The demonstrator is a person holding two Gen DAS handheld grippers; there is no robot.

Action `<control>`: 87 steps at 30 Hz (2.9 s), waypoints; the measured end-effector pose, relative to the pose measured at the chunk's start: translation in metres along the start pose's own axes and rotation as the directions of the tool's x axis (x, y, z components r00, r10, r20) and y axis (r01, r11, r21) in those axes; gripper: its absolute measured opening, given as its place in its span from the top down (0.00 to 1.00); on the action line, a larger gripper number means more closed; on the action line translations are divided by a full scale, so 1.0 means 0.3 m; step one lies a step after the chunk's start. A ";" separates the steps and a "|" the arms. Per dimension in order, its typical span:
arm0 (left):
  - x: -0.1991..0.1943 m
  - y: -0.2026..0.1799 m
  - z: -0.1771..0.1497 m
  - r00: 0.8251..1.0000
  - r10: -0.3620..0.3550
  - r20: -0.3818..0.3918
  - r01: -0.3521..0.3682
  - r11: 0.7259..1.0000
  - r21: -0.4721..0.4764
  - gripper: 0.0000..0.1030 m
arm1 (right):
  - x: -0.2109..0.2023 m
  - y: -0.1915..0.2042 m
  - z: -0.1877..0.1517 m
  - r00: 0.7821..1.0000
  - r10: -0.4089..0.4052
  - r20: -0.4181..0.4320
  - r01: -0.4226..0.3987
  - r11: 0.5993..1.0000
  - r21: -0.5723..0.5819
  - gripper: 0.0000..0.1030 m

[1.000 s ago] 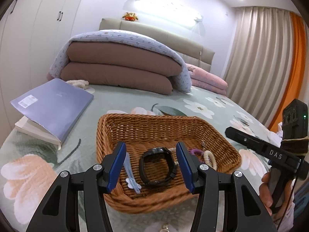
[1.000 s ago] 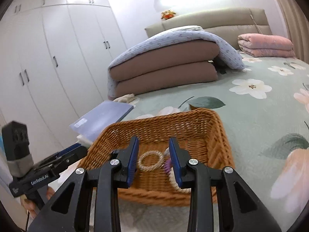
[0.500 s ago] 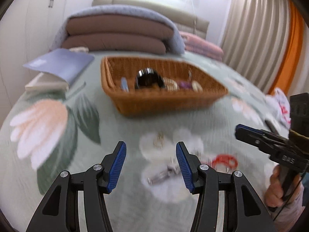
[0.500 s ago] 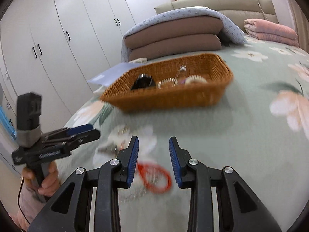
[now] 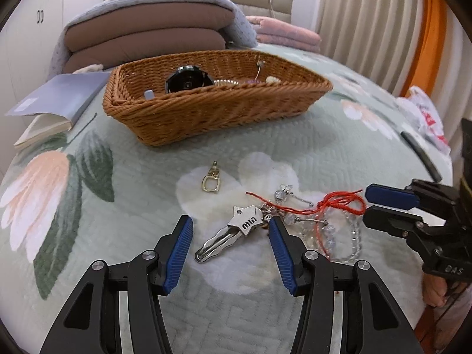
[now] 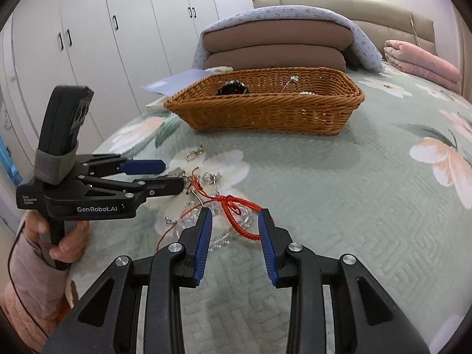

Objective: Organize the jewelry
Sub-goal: 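Move both open tools back to the remaining jewelry, then grasp the silver keychain with the left tool while the right tool grasps the red cord, then carry both items into the wicker basket and open both tools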

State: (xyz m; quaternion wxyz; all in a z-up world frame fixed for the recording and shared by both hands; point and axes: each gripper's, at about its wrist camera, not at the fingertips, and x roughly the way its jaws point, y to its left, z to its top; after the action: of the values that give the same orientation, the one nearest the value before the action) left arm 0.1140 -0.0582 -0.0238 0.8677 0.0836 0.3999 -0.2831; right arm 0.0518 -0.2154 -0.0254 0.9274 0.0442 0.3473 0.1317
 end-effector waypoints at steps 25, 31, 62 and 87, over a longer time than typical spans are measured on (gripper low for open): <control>-0.006 -0.009 0.007 0.996 0.076 0.037 -0.076 0.997 -0.007 0.79 | 0.000 -0.031 0.004 0.999 -0.024 0.032 0.022 0.998 0.057 0.95; -0.007 -0.011 0.005 0.996 0.077 0.038 -0.077 0.997 -0.005 0.79 | -0.012 -0.056 0.007 0.998 -0.024 0.054 0.019 0.995 0.093 0.95; -0.144 0.067 0.370 0.957 0.047 0.287 -0.004 0.989 -0.148 0.79 | 0.031 -0.169 0.544 0.960 -0.095 0.265 0.066 0.991 0.114 0.95; 0.115 0.171 0.382 0.974 0.013 0.225 0.054 0.957 -0.287 0.63 | 0.268 -0.374 0.497 0.985 -0.094 0.142 0.055 0.965 0.257 0.69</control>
State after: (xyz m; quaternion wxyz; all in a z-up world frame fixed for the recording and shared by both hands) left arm 0.2348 -0.0730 0.0228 0.9072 -0.0817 0.3373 -0.2379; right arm 0.2317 -0.2996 0.0168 0.9424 0.1587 0.2905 0.0475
